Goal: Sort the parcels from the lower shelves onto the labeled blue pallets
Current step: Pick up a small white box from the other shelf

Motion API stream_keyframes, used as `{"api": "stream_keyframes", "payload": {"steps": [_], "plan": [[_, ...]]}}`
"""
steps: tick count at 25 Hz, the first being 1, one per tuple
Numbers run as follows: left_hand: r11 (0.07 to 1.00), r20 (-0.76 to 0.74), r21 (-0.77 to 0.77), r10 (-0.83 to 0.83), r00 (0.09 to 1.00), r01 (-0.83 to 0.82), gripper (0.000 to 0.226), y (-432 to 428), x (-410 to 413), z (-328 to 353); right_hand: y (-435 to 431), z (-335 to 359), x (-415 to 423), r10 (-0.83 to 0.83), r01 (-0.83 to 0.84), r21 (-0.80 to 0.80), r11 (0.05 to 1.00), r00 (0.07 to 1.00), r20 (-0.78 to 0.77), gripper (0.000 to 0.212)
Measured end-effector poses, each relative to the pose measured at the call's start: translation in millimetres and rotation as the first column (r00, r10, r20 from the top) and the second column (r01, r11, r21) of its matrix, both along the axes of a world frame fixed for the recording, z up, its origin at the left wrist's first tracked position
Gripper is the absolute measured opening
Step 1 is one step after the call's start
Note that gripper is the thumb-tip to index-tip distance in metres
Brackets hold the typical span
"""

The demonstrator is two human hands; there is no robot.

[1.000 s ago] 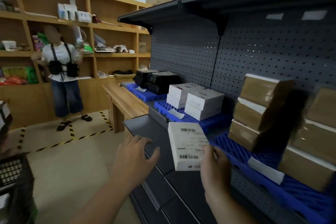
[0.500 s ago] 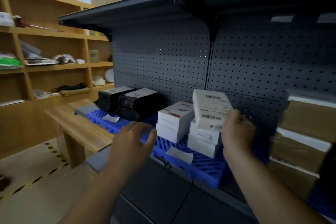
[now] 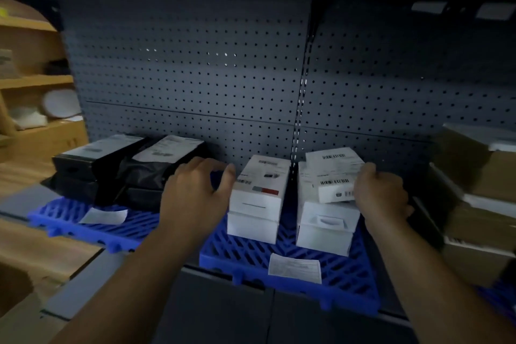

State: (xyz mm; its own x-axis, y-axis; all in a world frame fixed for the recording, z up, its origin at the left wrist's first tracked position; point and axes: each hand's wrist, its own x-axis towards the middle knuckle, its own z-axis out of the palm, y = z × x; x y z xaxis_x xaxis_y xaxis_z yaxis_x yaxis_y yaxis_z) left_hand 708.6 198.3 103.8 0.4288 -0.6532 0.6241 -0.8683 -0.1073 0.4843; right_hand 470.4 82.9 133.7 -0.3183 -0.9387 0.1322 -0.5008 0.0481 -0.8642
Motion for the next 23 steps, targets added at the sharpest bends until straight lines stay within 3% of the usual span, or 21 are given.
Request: {"api": "stream_keyframes", "payload": {"steps": [7, 23], "plan": [[0.996, -0.036, -0.003, -0.091, 0.995, 0.091, 0.052, -37.9, 20.8, -8.8, -10.1, -7.6, -1.0, 0.092, -0.071, 0.084, 0.994, 0.956, -0.280, 0.045], [0.968, -0.037, 0.012, -0.249, 0.968, 0.249, 0.048, -56.1, 34.1, -9.9, -2.0, -9.9, 4.4, 0.091, -0.089, 0.016, 0.996, 0.991, -0.100, 0.041]]}}
